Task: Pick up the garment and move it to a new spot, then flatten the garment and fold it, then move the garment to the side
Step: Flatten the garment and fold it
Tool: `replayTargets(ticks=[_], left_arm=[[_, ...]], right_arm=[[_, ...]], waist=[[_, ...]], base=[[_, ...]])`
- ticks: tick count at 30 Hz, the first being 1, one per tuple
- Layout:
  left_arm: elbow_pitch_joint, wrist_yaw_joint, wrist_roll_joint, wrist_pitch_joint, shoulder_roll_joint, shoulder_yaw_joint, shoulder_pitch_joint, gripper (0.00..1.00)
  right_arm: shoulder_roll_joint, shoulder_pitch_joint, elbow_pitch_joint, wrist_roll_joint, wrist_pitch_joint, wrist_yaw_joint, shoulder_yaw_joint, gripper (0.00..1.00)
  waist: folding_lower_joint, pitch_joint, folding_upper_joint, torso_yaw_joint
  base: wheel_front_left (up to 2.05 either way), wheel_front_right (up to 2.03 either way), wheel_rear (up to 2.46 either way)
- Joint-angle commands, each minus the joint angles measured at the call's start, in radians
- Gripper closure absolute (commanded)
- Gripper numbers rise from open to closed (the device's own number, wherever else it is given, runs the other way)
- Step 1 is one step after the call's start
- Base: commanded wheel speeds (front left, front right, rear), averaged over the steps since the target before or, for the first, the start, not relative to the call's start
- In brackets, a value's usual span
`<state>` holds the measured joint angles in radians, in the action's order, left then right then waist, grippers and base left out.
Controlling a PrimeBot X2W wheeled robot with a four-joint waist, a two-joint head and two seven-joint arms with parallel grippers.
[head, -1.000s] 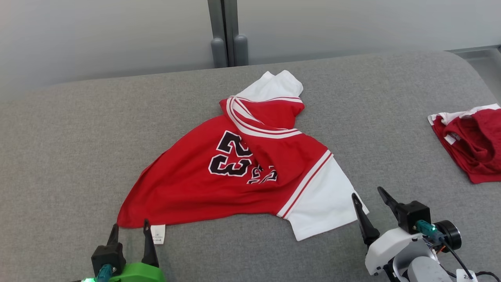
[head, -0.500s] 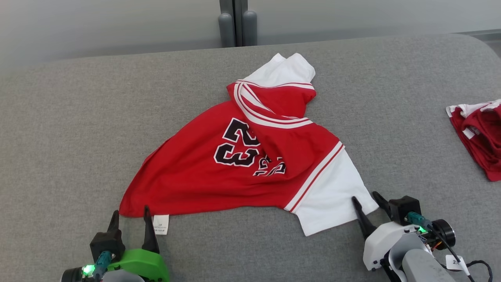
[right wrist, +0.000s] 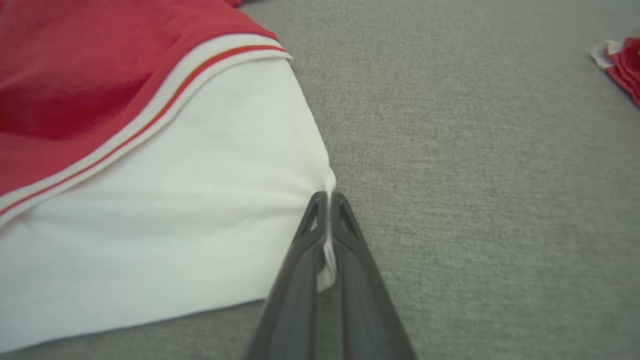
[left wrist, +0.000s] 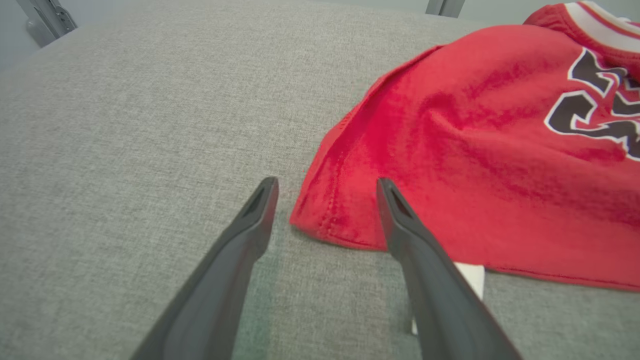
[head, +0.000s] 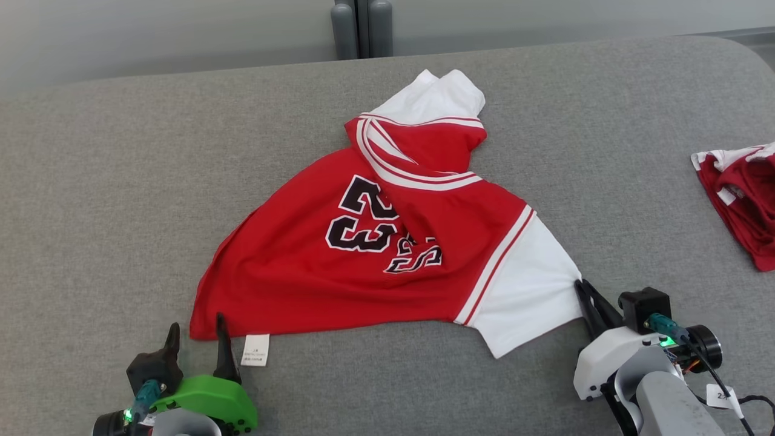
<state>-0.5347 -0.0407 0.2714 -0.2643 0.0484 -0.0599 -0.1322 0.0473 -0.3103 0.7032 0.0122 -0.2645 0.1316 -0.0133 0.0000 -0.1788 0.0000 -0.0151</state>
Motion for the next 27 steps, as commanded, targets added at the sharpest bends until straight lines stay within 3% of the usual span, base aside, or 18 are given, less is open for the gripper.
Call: replayTargets(ticks=[1,5,6,8,17,27], left_arm=[[-0.018,0.001,0.010,0.001,0.005,0.000,-0.018,0.00],[-0.085,0.014,0.028,0.001,0.005,-0.015,-0.043,0.00],[-0.101,0.014,0.035,0.002,0.005,-0.017,-0.047,0.06],[-0.121,0.016,0.049,0.003,0.004,-0.025,-0.053,1.00],[-0.049,0.033,0.058,0.001,0.004,-0.036,-0.024,1.00],[0.188,0.116,0.083,0.001,0.005,0.006,-0.105,1.00]], right_arm=[[0.008,0.013,-0.007,-0.009,0.001,-0.002,-0.013,1.00],[0.007,0.002,-0.025,-0.016,0.001,-0.002,-0.027,1.00],[0.007,0.001,-0.027,-0.016,0.001,-0.002,-0.027,1.00],[0.008,-0.001,-0.037,-0.007,0.001,-0.002,-0.028,1.00],[0.007,0.007,-0.147,0.084,0.000,-0.002,-0.029,1.00],[0.007,-0.083,-0.372,0.228,0.000,-0.002,-0.039,1.00]], waist=[[0.0000,-0.013,0.0000,0.007],[0.0000,-0.027,0.0000,0.015],[0.0000,-0.029,0.0000,0.016],[0.0000,-0.032,0.0000,0.017],[0.0000,0.011,0.0000,0.012],[0.0000,0.085,0.0000,0.016]], base=[[0.00,0.00,0.00],[0.00,0.00,0.00],[0.00,0.00,0.00],[0.00,0.00,0.00],[0.00,0.00,0.00],[0.00,0.00,0.00]])
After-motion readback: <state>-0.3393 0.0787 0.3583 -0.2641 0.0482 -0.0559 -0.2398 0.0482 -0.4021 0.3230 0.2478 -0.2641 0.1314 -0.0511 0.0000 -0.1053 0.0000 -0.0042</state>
